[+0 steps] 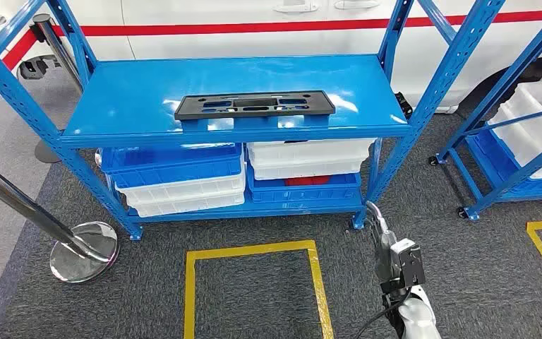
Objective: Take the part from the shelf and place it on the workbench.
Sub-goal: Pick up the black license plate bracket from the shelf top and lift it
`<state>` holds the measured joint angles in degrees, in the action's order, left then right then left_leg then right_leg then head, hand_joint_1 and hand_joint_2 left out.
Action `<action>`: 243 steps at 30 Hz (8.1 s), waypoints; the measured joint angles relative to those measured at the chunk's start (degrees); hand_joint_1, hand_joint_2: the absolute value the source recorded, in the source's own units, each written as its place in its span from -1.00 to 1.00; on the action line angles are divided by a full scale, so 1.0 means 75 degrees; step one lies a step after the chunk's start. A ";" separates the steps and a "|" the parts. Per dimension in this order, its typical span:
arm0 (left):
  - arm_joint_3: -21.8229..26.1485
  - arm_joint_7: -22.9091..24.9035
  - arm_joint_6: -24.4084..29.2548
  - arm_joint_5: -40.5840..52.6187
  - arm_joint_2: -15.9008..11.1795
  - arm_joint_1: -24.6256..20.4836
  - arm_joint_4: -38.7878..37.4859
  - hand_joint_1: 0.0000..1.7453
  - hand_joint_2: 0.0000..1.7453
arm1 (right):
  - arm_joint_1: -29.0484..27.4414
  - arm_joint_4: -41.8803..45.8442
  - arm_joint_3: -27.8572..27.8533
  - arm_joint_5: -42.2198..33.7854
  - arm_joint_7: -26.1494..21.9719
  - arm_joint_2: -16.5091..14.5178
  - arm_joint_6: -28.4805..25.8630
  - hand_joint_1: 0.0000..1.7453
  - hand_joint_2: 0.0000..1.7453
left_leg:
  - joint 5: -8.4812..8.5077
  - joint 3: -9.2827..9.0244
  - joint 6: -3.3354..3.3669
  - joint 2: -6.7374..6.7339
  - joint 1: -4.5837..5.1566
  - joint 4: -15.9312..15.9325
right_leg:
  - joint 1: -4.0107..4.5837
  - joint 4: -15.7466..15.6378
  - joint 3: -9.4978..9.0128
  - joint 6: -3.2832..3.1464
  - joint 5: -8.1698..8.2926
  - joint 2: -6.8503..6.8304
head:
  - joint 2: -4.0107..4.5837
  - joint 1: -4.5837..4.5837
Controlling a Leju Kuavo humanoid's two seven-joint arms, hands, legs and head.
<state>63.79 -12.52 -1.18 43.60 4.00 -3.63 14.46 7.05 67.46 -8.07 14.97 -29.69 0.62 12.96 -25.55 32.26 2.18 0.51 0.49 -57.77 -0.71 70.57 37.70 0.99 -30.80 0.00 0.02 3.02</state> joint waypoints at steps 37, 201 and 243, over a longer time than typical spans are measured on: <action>0.1359 -0.0077 -0.0306 0.0285 0.0173 -0.0256 -0.0194 -1.00 -1.00 | 0.0349 0.5403 0.3443 -0.2312 -0.0803 0.1030 0.0375 -1.00 -1.00 | -0.0304 -0.0191 -0.0062 0.0007 0.0072 -0.0003 | 0.0208 -0.1628 -0.0478 -0.0287 0.0703 -0.0003 | 0.0000 -0.0001; 0.1007 -0.0136 0.0093 0.1413 0.0053 -0.0114 -0.0272 -1.00 -1.00 | 0.3249 -0.3392 0.6378 0.7867 0.2578 -0.1045 -0.7011 -1.00 1.00 | -0.0246 0.0719 -0.0470 -0.0035 -0.0177 -0.1193 | 0.0114 -0.1768 -0.0697 -0.0351 0.0688 -0.0016 | 0.0000 -0.0032; 0.1025 -0.0246 0.0076 0.1422 0.0097 -0.0126 -0.0272 -1.00 -1.00 | 0.4535 -0.5680 0.6942 1.0009 0.6159 -0.1053 -0.7029 1.00 1.00 | 0.0171 0.0167 -0.0064 -0.0058 -0.0160 0.0055 | 0.0078 0.0285 0.0331 -0.0004 -0.0304 0.0006 | 0.0000 -0.0035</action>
<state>71.48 -14.37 -0.61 54.27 4.73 -4.58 12.41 41.06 24.86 44.00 90.04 16.50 -7.27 -39.76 -24.26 33.51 1.70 0.08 -0.71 -57.36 -0.13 72.71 40.18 0.96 -33.08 0.04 0.02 2.75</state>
